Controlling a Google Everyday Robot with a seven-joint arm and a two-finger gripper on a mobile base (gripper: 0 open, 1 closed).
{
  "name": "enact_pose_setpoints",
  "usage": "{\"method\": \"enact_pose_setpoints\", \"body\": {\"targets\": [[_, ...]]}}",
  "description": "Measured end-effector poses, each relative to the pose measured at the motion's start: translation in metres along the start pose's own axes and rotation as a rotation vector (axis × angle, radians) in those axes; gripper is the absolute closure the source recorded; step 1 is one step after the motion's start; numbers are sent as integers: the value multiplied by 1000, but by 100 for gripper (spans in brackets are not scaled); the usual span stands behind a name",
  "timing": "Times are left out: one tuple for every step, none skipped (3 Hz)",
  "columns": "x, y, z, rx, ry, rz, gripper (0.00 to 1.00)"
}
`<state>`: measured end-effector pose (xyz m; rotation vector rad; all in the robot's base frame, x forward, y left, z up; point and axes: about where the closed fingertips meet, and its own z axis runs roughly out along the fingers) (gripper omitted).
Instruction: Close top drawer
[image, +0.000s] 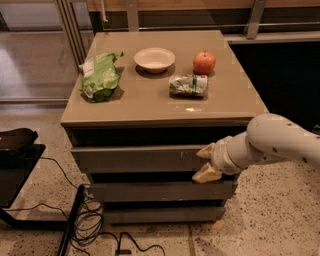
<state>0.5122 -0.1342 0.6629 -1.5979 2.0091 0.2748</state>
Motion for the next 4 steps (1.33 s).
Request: {"method": "enact_pose_setpoints", "body": {"targets": [[-5,-32,-16,58,-10,2,39],[-6,-31,-15,57,-10,1,16],[-6,-31,-15,57,-10,1,0],[-6,-31,-15,57,-10,1,0]]}}
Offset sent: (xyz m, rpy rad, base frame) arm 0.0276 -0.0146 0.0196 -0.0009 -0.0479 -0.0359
